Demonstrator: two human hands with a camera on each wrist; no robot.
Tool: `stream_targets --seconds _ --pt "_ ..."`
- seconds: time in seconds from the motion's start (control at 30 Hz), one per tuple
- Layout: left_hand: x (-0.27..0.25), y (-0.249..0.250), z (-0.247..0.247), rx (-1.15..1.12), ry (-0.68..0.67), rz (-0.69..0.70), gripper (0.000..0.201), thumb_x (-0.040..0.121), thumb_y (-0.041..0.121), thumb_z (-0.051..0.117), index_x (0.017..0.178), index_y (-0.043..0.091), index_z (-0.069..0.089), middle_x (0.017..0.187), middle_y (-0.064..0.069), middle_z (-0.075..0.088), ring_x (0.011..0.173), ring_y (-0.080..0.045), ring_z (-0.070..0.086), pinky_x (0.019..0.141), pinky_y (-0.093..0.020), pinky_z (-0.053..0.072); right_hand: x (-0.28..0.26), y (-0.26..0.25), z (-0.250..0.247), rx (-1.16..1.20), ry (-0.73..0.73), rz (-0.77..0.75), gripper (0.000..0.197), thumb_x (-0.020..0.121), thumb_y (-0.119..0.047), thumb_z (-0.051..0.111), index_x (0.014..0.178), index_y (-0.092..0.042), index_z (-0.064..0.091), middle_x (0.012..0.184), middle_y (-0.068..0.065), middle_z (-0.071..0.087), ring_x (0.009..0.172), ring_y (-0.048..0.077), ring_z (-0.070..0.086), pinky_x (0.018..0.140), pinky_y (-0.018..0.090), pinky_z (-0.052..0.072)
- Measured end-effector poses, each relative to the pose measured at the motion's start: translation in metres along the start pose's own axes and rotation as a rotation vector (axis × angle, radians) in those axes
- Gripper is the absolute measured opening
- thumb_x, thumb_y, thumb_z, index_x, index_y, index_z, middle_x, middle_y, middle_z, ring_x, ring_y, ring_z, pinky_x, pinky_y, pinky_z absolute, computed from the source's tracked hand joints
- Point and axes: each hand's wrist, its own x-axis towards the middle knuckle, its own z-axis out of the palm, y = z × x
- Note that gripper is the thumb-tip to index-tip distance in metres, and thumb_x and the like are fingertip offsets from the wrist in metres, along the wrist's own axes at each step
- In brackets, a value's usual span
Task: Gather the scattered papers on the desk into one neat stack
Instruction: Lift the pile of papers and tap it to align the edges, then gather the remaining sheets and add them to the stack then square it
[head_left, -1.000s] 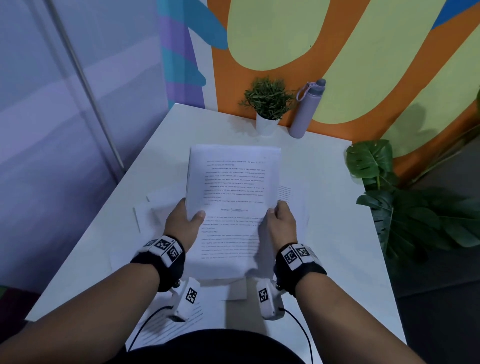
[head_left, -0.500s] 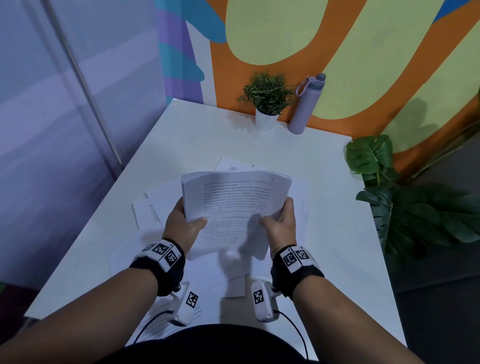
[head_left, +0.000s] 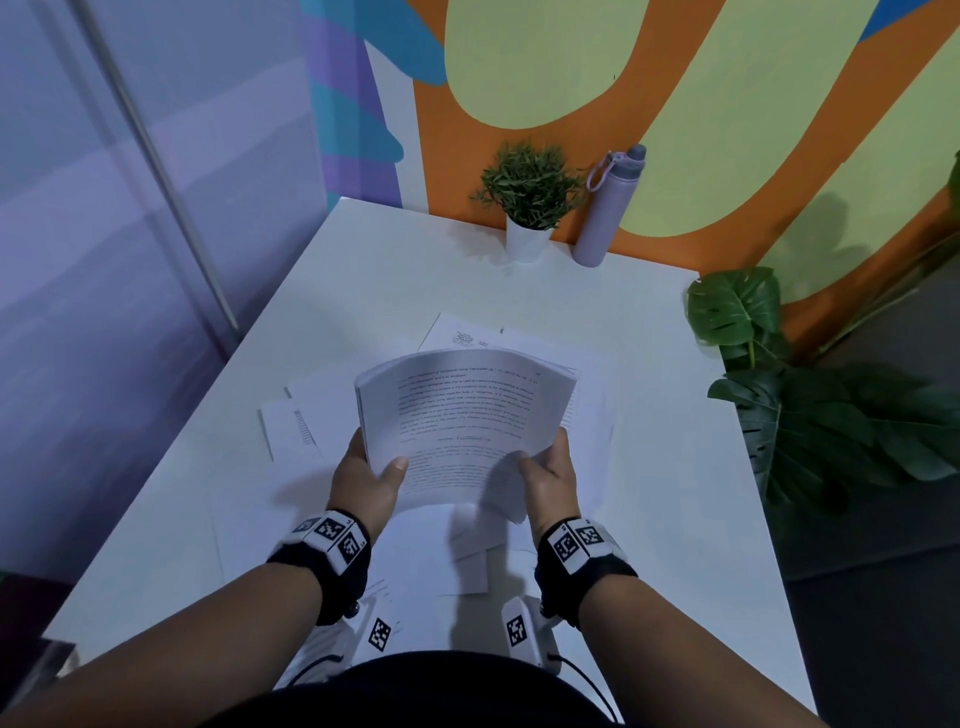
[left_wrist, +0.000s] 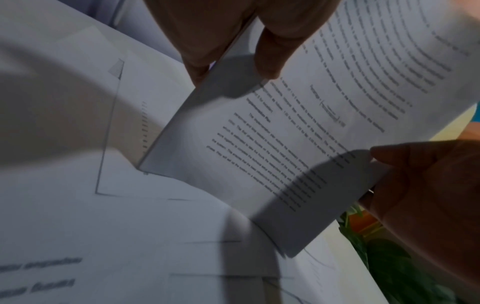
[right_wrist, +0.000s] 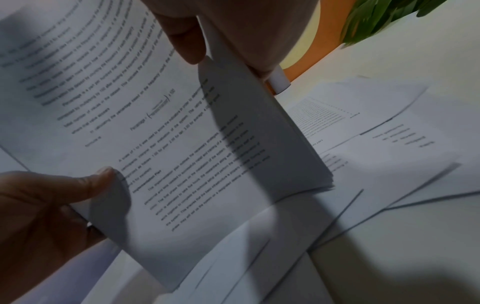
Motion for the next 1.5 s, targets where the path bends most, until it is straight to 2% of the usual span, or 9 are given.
stream_targets --seconds 0.1,0.17,0.3,0.43,0.57,0.73,0.93,1.2,1.5 --pt "-0.002 -0.002 0.003 0.010 -0.010 -0.039 0.042 0.092 0.010 0.052 0.132 0.021 0.045 0.110 0.002 0.056 0.102 -0.021 0.053 0.093 -0.032 0.040 0.002 0.010 -0.001 -0.062 -0.022 -0.022 0.026 0.085 -0.012 0.049 0.111 -0.011 0.045 0.103 0.030 0.055 0.083 0.020 0.049 0.073 0.026 0.041" --pt "0.000 0.002 0.005 0.017 0.001 -0.045 0.041 0.092 0.010 0.050 0.132 0.022 0.045 0.111 0.002 0.056 0.106 -0.023 0.054 0.095 -0.034 0.041 0.005 0.014 -0.003 -0.119 -0.011 -0.041 0.021 0.093 -0.003 0.043 0.114 -0.008 0.042 0.094 0.009 0.057 0.081 0.013 0.051 0.069 0.017 0.040" --pt "0.006 0.027 0.012 0.010 0.017 0.050 0.038 0.091 0.007 0.050 0.127 0.018 0.047 0.110 0.002 0.056 0.102 -0.019 0.053 0.089 -0.032 0.041 0.015 -0.002 -0.012 -0.199 0.053 -0.115 0.013 0.098 -0.011 0.040 0.111 -0.012 0.040 0.079 -0.007 0.049 0.074 0.009 0.049 0.067 0.021 0.041" --pt "0.009 0.049 0.032 0.043 -0.135 0.079 0.041 0.089 0.013 0.056 0.128 0.018 0.044 0.113 0.003 0.056 0.102 -0.018 0.055 0.085 -0.029 0.042 0.043 -0.011 -0.043 -0.347 0.236 -0.122 0.005 0.096 -0.008 0.040 0.100 -0.009 0.043 0.078 0.003 0.050 0.074 0.021 0.047 0.071 0.027 0.039" --pt "0.021 0.033 0.045 0.161 -0.277 0.012 0.077 0.085 0.017 0.064 0.147 0.023 0.019 0.153 -0.003 0.025 0.139 -0.021 0.031 0.111 -0.035 0.030 0.061 0.004 -0.113 -0.457 0.336 0.039 0.011 0.090 0.001 0.040 0.085 -0.007 0.045 0.083 0.010 0.052 0.084 0.024 0.051 0.076 0.026 0.037" --pt "0.039 -0.015 0.039 0.593 -0.239 -0.085 0.091 0.083 0.032 0.064 0.151 0.019 0.005 0.160 -0.010 0.005 0.147 -0.027 0.007 0.120 -0.041 0.014 0.056 0.035 -0.212 -0.714 0.415 0.358 0.029 0.088 0.001 0.042 0.116 0.001 0.049 0.111 0.027 0.057 0.101 0.041 0.057 0.083 0.035 0.042" --pt "0.050 -0.045 0.015 0.940 -0.205 -0.270 0.094 0.082 0.054 0.056 0.150 0.028 -0.003 0.160 -0.010 -0.006 0.145 -0.041 0.005 0.117 -0.050 0.016 0.044 0.067 -0.262 -0.879 0.455 0.520 0.028 0.091 -0.002 0.040 0.119 0.002 0.044 0.118 0.032 0.056 0.107 0.046 0.057 0.079 0.041 0.043" --pt "0.050 -0.064 -0.021 0.863 -0.106 -0.469 0.087 0.085 0.051 0.055 0.150 0.028 0.003 0.159 -0.009 -0.010 0.146 -0.037 -0.001 0.117 -0.052 0.014 0.053 0.083 -0.222 -1.044 0.560 0.329 0.057 0.087 -0.012 0.053 0.141 -0.007 0.035 0.146 0.021 0.036 0.129 0.039 0.039 0.104 0.054 0.034" --pt "0.058 -0.093 -0.061 0.876 -0.007 -0.614 0.117 0.066 0.061 0.070 0.150 0.025 -0.004 0.157 -0.018 -0.006 0.142 -0.042 0.018 0.114 -0.052 0.025 0.099 0.060 -0.091 -0.875 0.017 0.043 0.045 0.097 -0.017 0.045 0.142 -0.010 0.041 0.143 0.020 0.036 0.127 0.035 0.046 0.107 0.041 0.039"
